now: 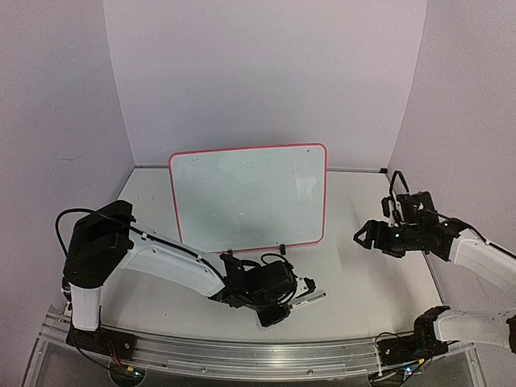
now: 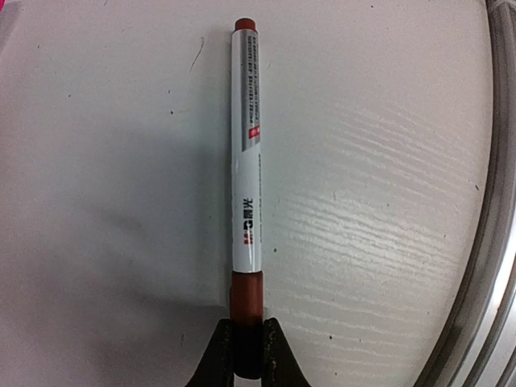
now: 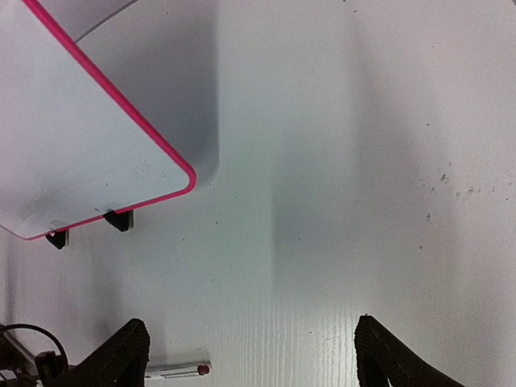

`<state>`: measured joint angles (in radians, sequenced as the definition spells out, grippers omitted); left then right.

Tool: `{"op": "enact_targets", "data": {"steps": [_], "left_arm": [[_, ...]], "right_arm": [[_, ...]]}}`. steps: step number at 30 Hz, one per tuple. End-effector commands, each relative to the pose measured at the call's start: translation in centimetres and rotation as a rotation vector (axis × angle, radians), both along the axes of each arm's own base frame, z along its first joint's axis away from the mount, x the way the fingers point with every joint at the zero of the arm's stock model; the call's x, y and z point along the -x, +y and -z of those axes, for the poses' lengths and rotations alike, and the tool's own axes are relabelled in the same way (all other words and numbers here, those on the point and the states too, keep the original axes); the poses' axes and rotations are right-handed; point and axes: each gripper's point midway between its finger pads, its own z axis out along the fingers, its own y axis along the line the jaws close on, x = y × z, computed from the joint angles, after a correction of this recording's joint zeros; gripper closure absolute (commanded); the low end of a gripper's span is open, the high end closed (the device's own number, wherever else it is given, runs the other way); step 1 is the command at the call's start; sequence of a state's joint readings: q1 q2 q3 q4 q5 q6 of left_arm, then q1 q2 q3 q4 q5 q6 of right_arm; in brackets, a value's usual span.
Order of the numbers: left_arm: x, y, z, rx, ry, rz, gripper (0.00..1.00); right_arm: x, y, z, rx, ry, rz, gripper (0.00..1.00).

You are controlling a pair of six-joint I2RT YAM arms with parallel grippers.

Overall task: Write a sentence on the whiteboard
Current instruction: Pick up the whiteboard marker from the center of the board, then pass from the left arm to the right

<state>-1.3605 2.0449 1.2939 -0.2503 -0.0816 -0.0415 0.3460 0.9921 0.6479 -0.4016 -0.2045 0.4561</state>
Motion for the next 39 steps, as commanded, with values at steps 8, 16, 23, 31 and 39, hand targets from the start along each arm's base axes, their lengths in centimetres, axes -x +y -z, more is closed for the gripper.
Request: {"op": "enact_targets", "data": {"steps": [8, 16, 23, 31, 39], "left_arm": [[1.2, 0.1, -9.2, 0.224, 0.000, 0.043, 1.00], [2.1, 0.4, -12.9, 0.364, 0.086, 0.078, 1.00], [2.0, 0.6, -13.2, 0.385, 0.116, 0.084, 1.00], [2.1, 0.4, -13.7, 0.405, 0.116, 0.094, 1.00], [2.2, 0.3, -13.8, 0.408, 0.124, 0.099, 1.00]], "right_arm": [[6.5, 9.5, -2.2, -0.413, 0.214, -0.513, 0.19], [8.7, 12.2, -2.8, -0.528, 0.307, -0.656, 0.27], [10.1, 14.5, -4.0, -0.600, 0.323, -0.761, 0.39], [11.2, 15.3, -3.9, -0.613, 0.357, -0.805, 0.58], [11.8, 15.9, -3.6, -0.609, 0.375, -0.834, 0.68]]}}
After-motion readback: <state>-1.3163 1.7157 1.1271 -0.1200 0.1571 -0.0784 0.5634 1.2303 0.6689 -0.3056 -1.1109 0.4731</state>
